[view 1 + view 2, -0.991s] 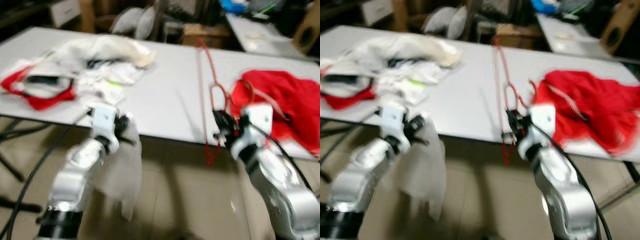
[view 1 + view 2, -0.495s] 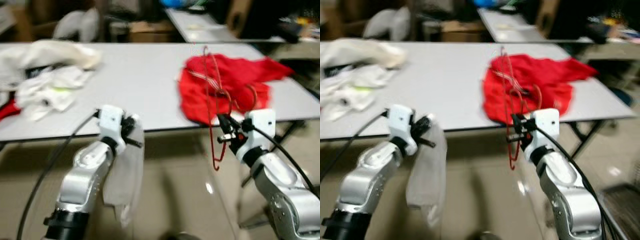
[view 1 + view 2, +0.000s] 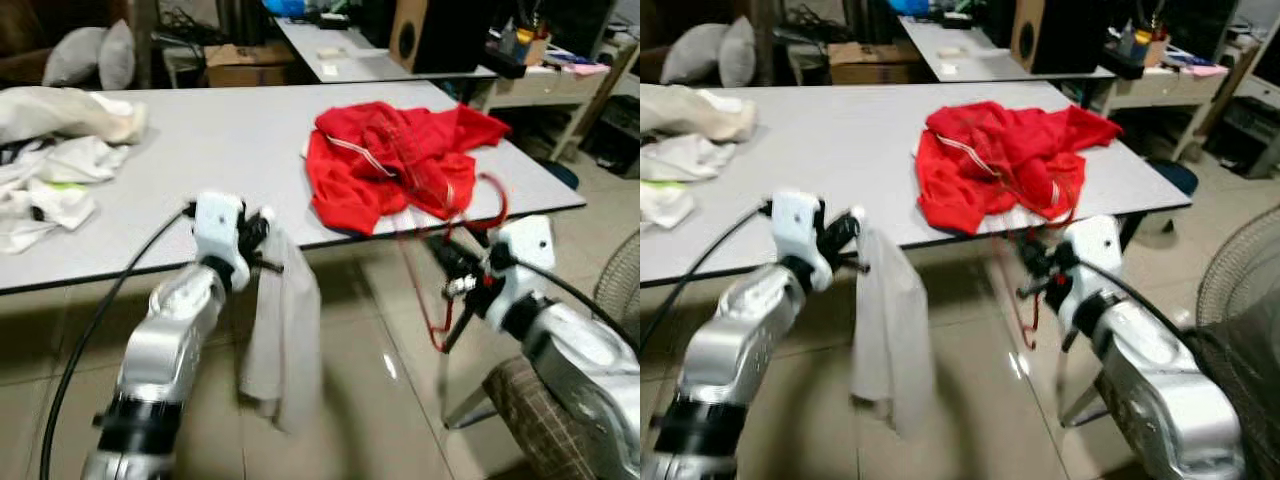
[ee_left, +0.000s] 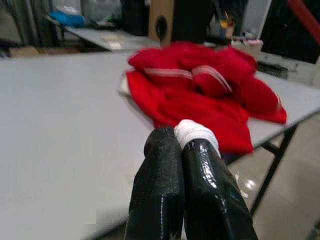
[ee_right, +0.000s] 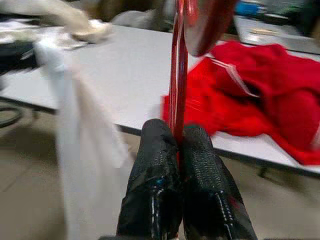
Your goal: Hang hanger
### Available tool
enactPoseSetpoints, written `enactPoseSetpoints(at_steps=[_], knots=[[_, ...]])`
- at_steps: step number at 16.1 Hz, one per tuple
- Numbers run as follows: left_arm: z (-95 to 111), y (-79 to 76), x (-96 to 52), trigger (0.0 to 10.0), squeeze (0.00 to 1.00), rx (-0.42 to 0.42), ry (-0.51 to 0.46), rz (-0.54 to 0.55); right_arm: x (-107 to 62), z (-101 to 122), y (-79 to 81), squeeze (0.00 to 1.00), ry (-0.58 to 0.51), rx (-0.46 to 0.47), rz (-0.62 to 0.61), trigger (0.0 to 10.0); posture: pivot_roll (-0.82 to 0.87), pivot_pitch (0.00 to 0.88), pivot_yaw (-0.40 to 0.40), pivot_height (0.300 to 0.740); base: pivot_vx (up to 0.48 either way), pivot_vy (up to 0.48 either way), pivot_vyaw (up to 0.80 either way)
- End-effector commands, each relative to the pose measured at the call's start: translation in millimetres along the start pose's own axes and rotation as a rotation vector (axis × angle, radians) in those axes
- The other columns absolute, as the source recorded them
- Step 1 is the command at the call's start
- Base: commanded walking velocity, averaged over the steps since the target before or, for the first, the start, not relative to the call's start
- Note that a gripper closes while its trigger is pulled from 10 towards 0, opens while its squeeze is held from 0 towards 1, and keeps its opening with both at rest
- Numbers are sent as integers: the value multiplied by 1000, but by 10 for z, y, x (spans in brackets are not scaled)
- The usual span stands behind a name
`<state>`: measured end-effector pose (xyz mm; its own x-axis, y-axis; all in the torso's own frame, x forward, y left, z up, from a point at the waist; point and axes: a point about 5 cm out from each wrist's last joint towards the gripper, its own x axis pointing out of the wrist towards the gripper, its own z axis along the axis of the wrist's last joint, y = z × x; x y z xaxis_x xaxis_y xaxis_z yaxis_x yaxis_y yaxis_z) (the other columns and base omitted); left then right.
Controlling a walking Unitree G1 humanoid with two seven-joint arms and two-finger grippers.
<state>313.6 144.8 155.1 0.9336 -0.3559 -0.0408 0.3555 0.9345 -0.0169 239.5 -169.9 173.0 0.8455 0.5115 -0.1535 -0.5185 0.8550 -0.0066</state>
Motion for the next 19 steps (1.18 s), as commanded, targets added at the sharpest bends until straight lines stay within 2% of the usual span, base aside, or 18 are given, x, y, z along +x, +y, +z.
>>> enactPoseSetpoints(at_steps=[1,3,4,5,7,8,10,12,13,14,15,16,17,19], knots=[[113,-11,55,10000,0,9,-45,-11,-57,39,-6,0,2,-19,29,10000,-32,0,-38,740,311,0,0],[199,-18,130,10000,0,10,-69,-30,-185,91,-86,0,27,-49,66,10000,-50,0,-32,740,311,0,0],[276,-2,186,10000,0,10,-88,-33,-310,129,-137,0,59,-66,110,10000,-60,0,-28,740,315,0,-750],[305,2,203,10000,0,15,-95,-35,-351,149,-154,0,65,-78,121,10000,-60,0,-28,740,319,0,-744],[538,70,330,10000,0,32,-141,-33,-633,349,-217,0,89,-98,253,10000,-64,0,-28,740,319,0,0],[592,81,358,10000,0,31,-153,-32,-678,379,-220,0,98,-105,281,10000,-63,0,-28,740,315,0,0],[1020,96,566,10000,0,52,-240,-71,-908,613,-225,0,101,-91,438,10000,-58,0,-36,740,317,0,0],[1346,124,701,10000,0,90,-296,-89,-996,748,-240,0,75,-83,490,10000,-58,0,-34,740,319,0,0],[1581,129,751,10000,0,88,-343,-105,-1004,762,-213,0,89,-79,536,10000,-62,0,-28,740,319,0,0],[1677,118,764,10000,0,89,-364,-118,-997,736,-191,0,117,-75,558,10000,-67,0,-21,740,315,0,0],[1980,51,770,10000,0,83,-429,-184,-918,582,-126,0,241,-112,614,10000,-71,0,-15,740,319,0,0],[2061,25,764,10000,0,80,-448,-206,-880,541,-122,0,269,-128,618,10000,-77,0,-8,740,319,0,0],[2313,-72,712,10000,0,64,-516,-294,-686,480,-174,0,302,-198,574,10000,-77,0,-8,740,315,0,0],[2640,-156,614,10000,0,30,-607,-402,-449,498,-284,0,292,-251,540,10000,-70,0,-13,740,309,0,0]])
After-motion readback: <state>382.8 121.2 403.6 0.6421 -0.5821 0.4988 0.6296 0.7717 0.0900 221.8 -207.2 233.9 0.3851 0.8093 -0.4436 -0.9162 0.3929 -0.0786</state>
